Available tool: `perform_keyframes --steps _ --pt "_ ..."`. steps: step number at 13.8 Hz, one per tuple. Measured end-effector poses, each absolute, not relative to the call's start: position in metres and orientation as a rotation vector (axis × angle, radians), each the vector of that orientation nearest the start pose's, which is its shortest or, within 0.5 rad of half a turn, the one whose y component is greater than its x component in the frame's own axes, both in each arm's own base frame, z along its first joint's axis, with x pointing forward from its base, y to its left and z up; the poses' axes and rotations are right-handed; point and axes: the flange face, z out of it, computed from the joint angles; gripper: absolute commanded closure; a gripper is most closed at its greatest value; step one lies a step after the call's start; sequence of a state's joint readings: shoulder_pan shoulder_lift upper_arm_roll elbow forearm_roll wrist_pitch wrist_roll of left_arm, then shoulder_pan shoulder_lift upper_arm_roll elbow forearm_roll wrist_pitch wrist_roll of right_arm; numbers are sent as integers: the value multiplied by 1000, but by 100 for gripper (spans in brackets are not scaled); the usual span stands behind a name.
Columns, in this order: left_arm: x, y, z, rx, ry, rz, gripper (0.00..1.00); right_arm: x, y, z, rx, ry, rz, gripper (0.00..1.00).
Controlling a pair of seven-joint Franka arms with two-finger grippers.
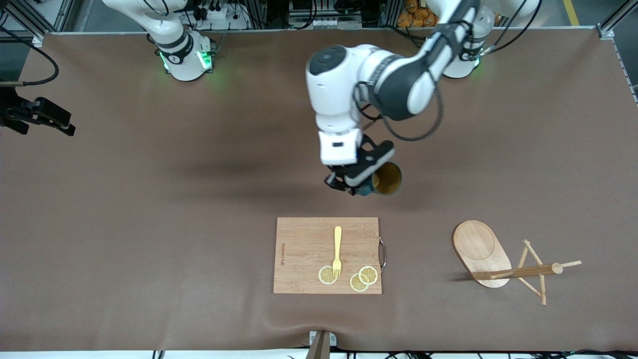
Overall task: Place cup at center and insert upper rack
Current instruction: 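Carry the teal mug with the left gripper toward the wooden mug tree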
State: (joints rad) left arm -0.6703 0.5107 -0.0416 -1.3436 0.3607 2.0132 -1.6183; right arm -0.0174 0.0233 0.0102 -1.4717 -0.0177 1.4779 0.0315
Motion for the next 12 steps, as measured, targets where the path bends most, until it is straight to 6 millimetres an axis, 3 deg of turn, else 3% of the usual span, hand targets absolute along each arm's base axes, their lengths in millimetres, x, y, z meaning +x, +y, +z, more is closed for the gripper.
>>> perform_keyframes --steps 5,8,12 --pt "606 -375 497 -2906 -1555 -293 100 553 -6 650 -3158 64 27 0" --pt "627 -331 513 -2969 -1630 -143 100 553 -6 650 -3158 64 27 0" --pt "651 -277 518 -3043 -1663 -10 100 553 -6 650 -3158 64 27 0"
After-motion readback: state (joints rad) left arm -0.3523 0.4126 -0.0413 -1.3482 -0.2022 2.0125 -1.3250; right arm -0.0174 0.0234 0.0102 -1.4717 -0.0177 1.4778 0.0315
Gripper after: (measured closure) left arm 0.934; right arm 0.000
